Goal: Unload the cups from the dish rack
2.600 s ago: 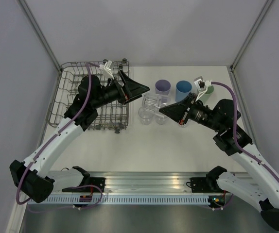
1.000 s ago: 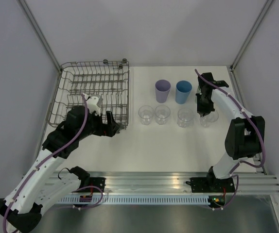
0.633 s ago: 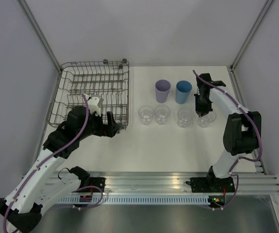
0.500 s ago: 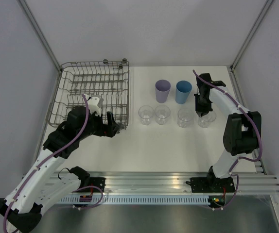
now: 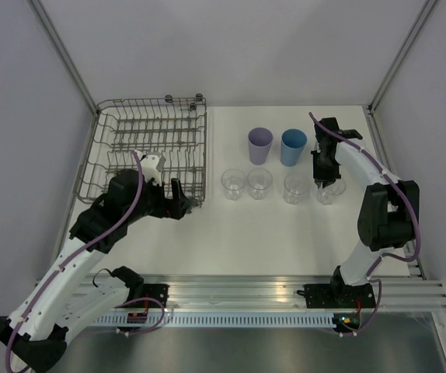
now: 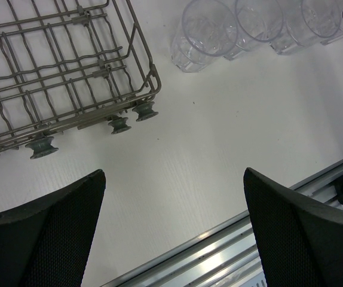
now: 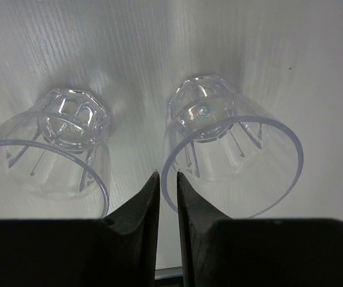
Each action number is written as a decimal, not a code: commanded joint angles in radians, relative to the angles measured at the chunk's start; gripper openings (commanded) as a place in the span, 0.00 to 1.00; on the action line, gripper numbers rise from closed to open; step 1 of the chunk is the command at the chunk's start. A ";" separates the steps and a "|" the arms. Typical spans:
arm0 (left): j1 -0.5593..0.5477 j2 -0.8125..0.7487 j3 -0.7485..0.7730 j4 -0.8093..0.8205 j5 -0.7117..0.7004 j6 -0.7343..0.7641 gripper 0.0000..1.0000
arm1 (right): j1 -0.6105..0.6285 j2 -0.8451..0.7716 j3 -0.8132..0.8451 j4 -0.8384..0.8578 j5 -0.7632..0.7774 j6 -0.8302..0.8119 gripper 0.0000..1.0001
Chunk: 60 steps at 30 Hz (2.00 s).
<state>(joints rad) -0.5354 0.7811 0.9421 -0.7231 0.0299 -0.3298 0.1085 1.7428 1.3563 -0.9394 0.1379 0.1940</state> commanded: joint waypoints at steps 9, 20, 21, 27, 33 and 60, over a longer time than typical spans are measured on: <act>0.054 0.003 0.003 0.022 -0.211 0.014 1.00 | -0.001 -0.195 0.069 -0.059 0.035 -0.001 0.59; 0.158 -0.040 0.095 -0.033 -0.377 0.001 1.00 | 0.023 -0.534 0.029 -0.010 0.026 -0.051 0.98; 0.158 -0.045 0.122 -0.053 -0.384 0.006 1.00 | 0.033 -0.602 0.020 0.000 0.028 -0.056 0.98; 0.158 -0.089 0.270 -0.169 -0.384 0.038 1.00 | 0.077 -0.880 -0.080 0.065 -0.012 -0.073 0.98; 0.158 -0.131 0.418 -0.312 -0.380 0.087 1.00 | 0.137 -1.074 -0.128 0.053 0.026 -0.077 0.98; 0.157 -0.509 0.236 -0.371 -0.329 0.166 1.00 | 0.235 -1.364 -0.120 -0.079 0.244 -0.133 0.98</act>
<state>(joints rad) -0.3817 0.2817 1.1934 -1.1244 -0.3290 -0.2131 0.3386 0.3664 1.2308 -1.0145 0.3576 0.0776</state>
